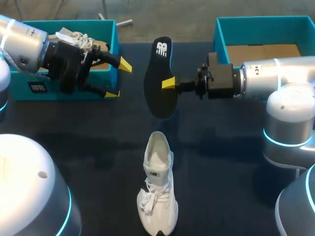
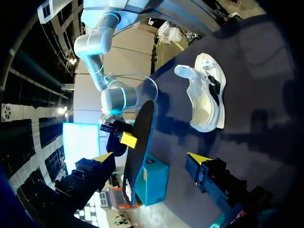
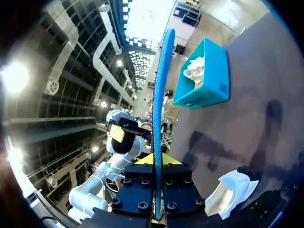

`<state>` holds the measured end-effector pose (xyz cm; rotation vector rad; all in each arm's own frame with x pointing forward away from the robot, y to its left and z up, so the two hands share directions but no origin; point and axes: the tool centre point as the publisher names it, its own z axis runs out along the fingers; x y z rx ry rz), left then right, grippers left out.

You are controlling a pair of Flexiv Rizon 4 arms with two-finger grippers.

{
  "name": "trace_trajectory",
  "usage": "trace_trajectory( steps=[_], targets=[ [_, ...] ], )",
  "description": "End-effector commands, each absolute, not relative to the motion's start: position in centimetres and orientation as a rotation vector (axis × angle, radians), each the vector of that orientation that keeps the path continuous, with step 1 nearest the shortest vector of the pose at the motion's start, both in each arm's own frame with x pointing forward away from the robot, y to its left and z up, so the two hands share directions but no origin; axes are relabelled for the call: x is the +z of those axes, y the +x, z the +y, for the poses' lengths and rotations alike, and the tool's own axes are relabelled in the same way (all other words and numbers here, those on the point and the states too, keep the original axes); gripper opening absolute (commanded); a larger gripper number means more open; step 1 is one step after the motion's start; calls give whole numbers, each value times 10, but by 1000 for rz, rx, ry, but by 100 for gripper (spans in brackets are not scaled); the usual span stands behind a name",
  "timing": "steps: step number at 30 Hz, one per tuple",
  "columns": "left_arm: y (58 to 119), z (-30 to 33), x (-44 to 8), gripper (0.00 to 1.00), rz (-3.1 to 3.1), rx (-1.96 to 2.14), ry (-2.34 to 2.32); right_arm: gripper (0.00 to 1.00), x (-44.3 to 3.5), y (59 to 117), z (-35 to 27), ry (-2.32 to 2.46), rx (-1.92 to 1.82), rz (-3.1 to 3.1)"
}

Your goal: Take the shoe out of the shoebox, open the shoe tongue, remove and reinsert the insole, then place the shoe into the shoebox

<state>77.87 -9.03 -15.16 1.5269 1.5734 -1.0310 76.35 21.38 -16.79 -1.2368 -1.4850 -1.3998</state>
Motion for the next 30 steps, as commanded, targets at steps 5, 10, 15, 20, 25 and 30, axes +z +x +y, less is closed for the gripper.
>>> trace_trajectory(
  steps=[5, 10, 15, 20, 25, 30],
  targets=[
    [772, -80, -169, 100, 1916, -1014, 1437, 0, -182, 756, 196, -1188, -1545, -1479],
    [764, -67, -186, 100, 2133, -1032, 1335, 0, -186, 756, 190, -1149, -1610, -1529],
    [752, -66, -197, 100, 2325, -1085, 1262, 0, -187, 757, 189, -1112, -1641, -1602],
    [747, -69, -203, 100, 2456, -1121, 1213, 0, -189, 759, 192, -1160, -1611, -1777],
    [747, -69, -203, 100, 2456, -1121, 1213, 0, -189, 759, 192, -1160, -1611, -1777],
    [747, -69, -203, 100, 2456, -1121, 1213, 0, -189, 759, 192, -1160, -1611, -1777]
  ],
)
